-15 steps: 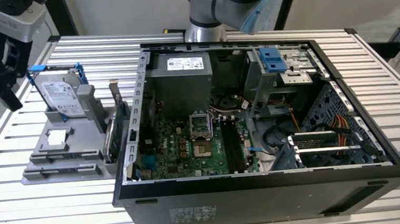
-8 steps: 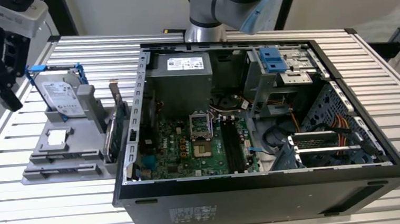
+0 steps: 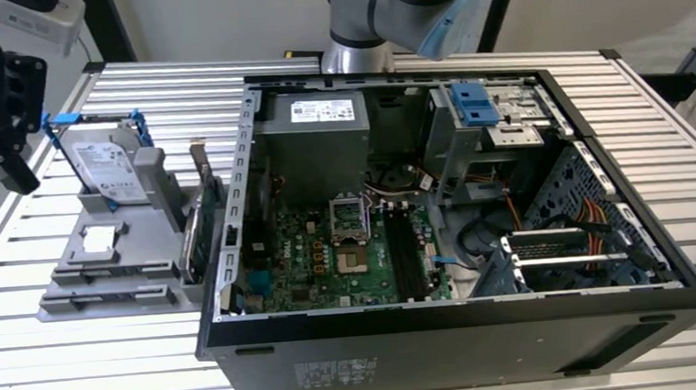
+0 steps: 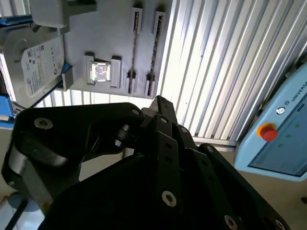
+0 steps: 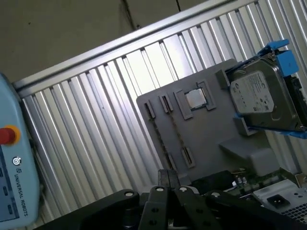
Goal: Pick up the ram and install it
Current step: 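Pick up the ram and move it above insertion slot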
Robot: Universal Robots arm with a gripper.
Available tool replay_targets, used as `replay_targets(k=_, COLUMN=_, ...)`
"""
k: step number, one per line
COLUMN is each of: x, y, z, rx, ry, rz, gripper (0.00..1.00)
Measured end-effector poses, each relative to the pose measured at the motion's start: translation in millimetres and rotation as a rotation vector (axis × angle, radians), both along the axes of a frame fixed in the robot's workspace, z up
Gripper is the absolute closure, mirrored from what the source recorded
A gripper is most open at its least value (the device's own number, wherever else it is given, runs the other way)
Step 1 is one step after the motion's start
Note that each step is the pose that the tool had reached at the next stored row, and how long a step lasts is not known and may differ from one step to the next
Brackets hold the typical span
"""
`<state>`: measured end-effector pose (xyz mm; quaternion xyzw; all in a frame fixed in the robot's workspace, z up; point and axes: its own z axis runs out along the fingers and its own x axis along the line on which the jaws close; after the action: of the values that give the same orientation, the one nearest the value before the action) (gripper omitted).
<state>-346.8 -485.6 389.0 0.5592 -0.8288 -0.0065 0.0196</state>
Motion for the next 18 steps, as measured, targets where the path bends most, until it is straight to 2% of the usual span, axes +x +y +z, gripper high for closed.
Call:
replay_targets(k=5, x=0.0, y=0.1, z=0.1, rx=0.0001, ry=-0.0030, rz=0.068, gripper=1.00)
replay_targets(k=9, x=0.0, y=0.1, z=0.0, rx=0.0015, ry=-0.0114, rz=0.116, gripper=1.00)
replay_targets(k=12, x=0.0, y=0.1, z=0.1, rx=0.0015, ry=-0.0145, rz=0.158, gripper=1.00)
replay_targets(k=18, x=0.0, y=0.5, z=0.0, rx=0.0022, ry=-0.0150, rz=0.252, gripper=1.00)
